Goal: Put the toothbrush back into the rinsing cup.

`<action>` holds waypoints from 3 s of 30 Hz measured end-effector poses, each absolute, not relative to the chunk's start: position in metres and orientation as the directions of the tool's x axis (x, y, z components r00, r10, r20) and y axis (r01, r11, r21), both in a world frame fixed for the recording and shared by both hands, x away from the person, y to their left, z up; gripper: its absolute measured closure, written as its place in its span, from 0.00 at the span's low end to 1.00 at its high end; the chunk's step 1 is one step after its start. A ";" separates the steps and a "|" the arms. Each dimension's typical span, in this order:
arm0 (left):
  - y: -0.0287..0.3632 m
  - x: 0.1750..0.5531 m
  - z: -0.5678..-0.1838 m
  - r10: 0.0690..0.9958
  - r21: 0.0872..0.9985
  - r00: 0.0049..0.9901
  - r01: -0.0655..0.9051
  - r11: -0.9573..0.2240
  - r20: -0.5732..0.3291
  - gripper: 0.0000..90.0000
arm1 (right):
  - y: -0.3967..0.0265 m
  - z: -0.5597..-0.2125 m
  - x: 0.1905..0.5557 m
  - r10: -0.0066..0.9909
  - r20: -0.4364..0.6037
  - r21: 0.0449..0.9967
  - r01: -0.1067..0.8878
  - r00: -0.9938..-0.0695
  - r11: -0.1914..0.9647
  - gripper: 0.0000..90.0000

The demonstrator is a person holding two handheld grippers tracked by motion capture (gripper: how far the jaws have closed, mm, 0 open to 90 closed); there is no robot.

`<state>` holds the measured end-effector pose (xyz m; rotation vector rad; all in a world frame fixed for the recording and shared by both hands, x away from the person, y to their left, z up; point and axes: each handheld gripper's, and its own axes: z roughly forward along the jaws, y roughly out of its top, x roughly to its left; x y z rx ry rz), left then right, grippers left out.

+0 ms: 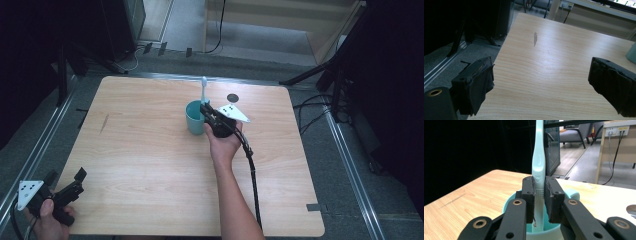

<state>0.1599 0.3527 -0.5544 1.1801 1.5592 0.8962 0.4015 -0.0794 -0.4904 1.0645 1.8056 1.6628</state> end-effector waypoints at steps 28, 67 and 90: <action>0.353 0.160 -0.554 0.963 0.926 -0.083 0.267 0.268 -0.255 0.07 | -0.088 -0.488 0.391 0.796 0.131 0.970 0.242 -0.591 0.020 0.84; 0.350 0.160 -0.554 0.968 0.931 -0.085 0.265 0.251 -0.236 0.07 | -0.205 -0.498 0.311 0.905 0.100 0.952 0.303 -0.413 0.033 0.00; 0.349 0.160 -0.554 0.971 0.934 -0.086 0.263 0.240 -0.225 0.07 | -0.295 -0.534 0.268 0.954 0.128 0.938 0.345 -0.272 -0.028 0.00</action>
